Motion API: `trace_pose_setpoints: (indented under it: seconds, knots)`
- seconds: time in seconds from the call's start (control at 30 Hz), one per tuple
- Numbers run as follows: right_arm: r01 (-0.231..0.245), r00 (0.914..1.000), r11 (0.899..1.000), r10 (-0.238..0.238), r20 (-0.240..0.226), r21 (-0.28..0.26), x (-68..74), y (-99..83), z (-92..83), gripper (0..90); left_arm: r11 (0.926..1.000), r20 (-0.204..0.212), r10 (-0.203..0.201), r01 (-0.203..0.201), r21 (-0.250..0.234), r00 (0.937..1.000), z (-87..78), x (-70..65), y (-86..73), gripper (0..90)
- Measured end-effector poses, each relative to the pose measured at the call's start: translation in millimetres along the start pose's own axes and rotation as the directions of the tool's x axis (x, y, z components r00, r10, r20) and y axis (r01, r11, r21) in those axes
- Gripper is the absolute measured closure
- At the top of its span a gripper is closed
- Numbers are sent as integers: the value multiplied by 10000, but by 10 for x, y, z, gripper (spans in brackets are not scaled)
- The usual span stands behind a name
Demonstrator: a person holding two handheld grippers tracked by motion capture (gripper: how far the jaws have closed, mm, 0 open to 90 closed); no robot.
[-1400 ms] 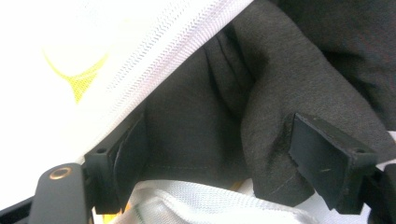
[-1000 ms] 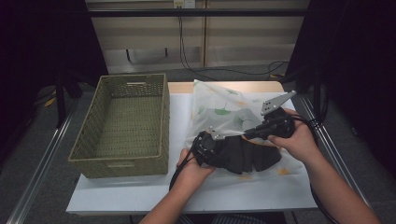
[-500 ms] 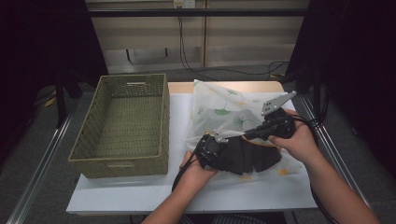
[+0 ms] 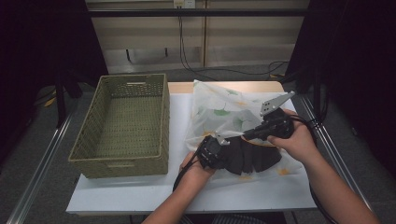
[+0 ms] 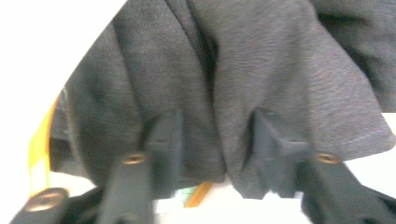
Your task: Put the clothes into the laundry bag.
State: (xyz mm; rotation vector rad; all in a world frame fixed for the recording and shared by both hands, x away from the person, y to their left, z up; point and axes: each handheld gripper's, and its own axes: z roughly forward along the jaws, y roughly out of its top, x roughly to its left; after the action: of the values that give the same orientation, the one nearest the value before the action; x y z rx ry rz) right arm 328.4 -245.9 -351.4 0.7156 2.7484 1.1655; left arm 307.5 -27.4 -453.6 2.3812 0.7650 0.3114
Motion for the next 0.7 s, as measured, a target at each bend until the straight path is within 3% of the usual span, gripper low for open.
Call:
trace_pose_setpoints:
  seconds: [0.1, 0.17, 0.2, 0.23, 0.3, 0.43, 0.5, 0.7]
  knots:
    - [12, 10000, 10000, -12, -17, -6, 1, -2, 2, 900, 9996, 11, 227, -226, -156, 9997, -3, -30, 13, 786]
    - [11, 10000, 10000, -11, 16, 11, 3, -6, 0, 900, 9997, 135, 238, -237, -69, 9996, -15, -22, 31, 830]
    - [-24, 10000, 10000, 24, -15, 12, 5, -9, -3, 900, 9995, 233, -24, 31, -313, 9997, -12, -17, 26, 840]
    - [-37, 10000, 10000, 37, 2, 18, 7, -13, -3, 900, 9997, 280, -83, 89, -212, 9996, -35, 3, 31, 847]
    - [-54, 10000, 10000, 54, -15, -7, 5, -20, -2, 900, 9981, 393, -257, 278, -559, 9989, -64, 24, 27, 855]
    - [-21, 10000, 10000, 21, 35, 14, -5, -27, 0, 900, 9959, 287, -194, 218, -883, 9994, -174, 37, 86, 861]
    - [-56, 10000, 10000, 56, -26, -9, 4, -21, -1, 900, 9941, 292, 35, -3, -1081, 9996, -230, 53, 124, 862]
    - [30, 10000, 10000, -31, -78, -44, 32, -2, -20, 900, 9873, -4, -253, 250, -1568, 9997, -282, 96, 220, 863]
